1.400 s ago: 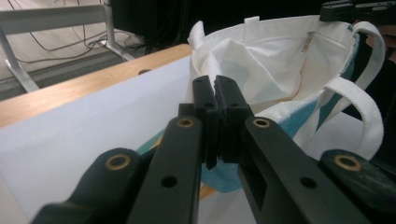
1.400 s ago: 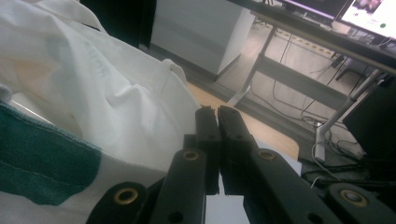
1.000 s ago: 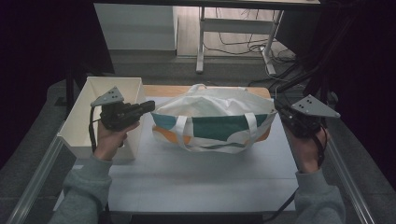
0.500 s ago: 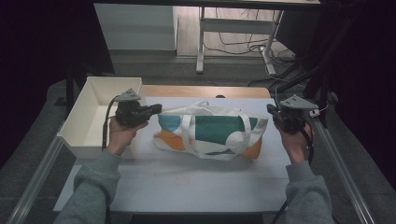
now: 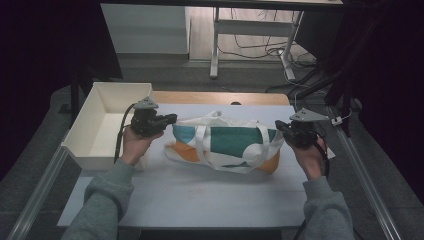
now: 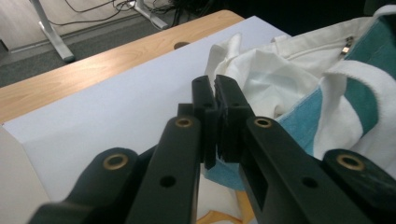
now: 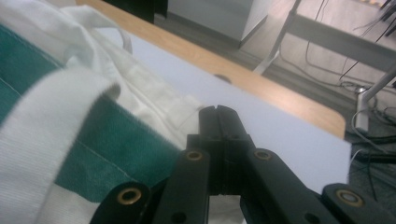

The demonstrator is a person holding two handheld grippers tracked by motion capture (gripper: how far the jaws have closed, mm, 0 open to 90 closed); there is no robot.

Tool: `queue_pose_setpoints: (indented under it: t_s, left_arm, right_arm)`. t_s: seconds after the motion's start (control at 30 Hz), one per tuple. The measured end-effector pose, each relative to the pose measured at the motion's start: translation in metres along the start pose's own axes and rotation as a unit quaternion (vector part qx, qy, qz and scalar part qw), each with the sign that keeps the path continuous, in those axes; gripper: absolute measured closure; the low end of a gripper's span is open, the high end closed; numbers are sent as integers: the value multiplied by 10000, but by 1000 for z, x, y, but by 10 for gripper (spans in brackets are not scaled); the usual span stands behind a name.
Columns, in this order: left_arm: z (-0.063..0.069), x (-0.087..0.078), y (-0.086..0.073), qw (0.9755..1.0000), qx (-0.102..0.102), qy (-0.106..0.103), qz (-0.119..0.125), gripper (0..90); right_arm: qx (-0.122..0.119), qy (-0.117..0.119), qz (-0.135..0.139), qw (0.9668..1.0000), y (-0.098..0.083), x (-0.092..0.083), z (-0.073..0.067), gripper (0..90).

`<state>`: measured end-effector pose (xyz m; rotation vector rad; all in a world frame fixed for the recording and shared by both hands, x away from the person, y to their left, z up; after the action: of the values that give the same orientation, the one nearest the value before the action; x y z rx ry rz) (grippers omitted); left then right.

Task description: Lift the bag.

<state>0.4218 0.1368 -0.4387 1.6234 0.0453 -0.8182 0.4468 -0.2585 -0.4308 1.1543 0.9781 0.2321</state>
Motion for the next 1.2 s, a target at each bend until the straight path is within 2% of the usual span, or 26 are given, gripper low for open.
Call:
queue_pose_setpoints:
  t_s: [0.17, 0.3, 0.5, 0.63, 0.77, 0.87, 1.0, 1.2]
  left_arm:
    - [1, 0, 0, 10000, 17, 17, -8, 848]
    - [4, -4, 3, 9999, -44, -97, 133, 686]
    - [11, -19, 10, 9988, -58, -45, 478, 437]
    - [15, -29, 10, 9987, 13, -167, 489, 344]
    - [22, -37, 4, 9985, 148, -338, 409, 310]
    - [29, -39, -3, 9981, 257, -439, 334, 300]
    - [36, -41, -11, 9975, 383, -488, 353, 300]
    - [41, -46, -22, 9968, 410, -596, 347, 299]
  right_arm:
    - [114, 49, -13, 9999, -6, 7, 1, 900]
    - [65, -2, 11, 10000, -3, 5, 0, 883]
    - [60, -28, 193, 9998, 0, -7, -4, 812]
    - [12, 9, 322, 9995, 2, -14, -9, 717]
    - [76, 289, 493, 9983, 1, -18, -18, 640]
    - [23, 445, 563, 9974, -1, -21, -24, 601]
    - [-8, 584, 579, 9966, -5, -23, -32, 567]
    - [-2, 694, 585, 9959, -15, -27, -39, 540]
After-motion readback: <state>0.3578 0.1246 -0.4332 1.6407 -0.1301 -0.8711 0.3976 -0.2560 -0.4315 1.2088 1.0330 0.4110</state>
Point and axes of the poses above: each handheld gripper's, and its own axes: x roughly forward along the jaws, y roughly out of its top, z roughly to its right, the point moved 6 cm from there along x, roughly forward along the jaws, and after that the axes turned 14 degrees about y, right-handed, at the moved point
